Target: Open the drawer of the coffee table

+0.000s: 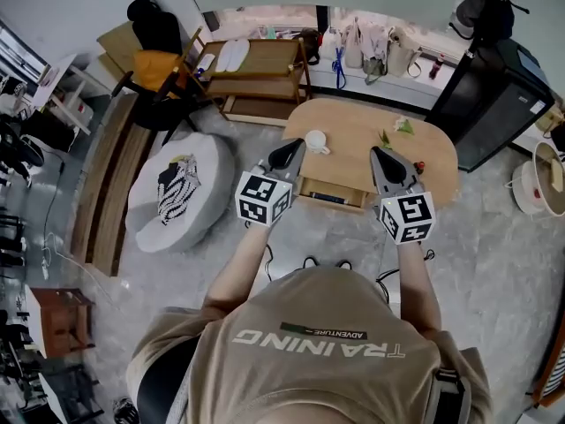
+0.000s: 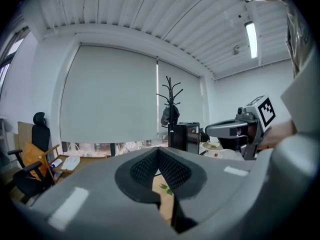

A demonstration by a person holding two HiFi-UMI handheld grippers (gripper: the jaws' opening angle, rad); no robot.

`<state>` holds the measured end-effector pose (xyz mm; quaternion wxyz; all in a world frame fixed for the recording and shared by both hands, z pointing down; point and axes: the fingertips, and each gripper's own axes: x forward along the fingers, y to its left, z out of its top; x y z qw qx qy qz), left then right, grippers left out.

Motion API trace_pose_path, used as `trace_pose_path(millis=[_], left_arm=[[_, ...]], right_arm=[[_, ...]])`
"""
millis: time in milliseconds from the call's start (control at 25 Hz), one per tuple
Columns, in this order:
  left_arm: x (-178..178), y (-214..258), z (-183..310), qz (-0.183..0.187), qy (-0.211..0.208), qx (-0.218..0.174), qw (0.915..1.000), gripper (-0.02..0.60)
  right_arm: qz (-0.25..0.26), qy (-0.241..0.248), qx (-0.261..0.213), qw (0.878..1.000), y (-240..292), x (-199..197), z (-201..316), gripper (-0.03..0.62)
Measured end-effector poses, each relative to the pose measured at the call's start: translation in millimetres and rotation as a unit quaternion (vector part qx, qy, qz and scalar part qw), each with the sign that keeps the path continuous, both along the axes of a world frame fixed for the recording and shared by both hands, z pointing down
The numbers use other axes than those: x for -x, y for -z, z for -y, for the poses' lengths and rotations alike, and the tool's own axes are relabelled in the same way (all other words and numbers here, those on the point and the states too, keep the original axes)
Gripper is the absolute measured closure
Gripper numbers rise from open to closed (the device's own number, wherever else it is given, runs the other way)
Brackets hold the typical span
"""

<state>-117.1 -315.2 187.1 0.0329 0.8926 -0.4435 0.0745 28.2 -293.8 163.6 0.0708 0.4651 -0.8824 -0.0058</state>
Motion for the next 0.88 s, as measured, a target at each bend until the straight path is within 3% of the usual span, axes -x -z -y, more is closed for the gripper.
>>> trace_pose_path(millis=[360,880], left_arm=[[-8.1,-3.1,-10.6,0.003,-0.003,0.011,0.9999,0.575],[-10.4,30.4,-5.5,0.007,-0.001,-0.022,0.9997,0.575]], right_arm=[[-0.006,0.007,-0.008,1.0,5.2,-4.9,-4.8,0.591],[-0.02,0.021,-0.037,0.999,29.3,3.7,-1.4,0.591]])
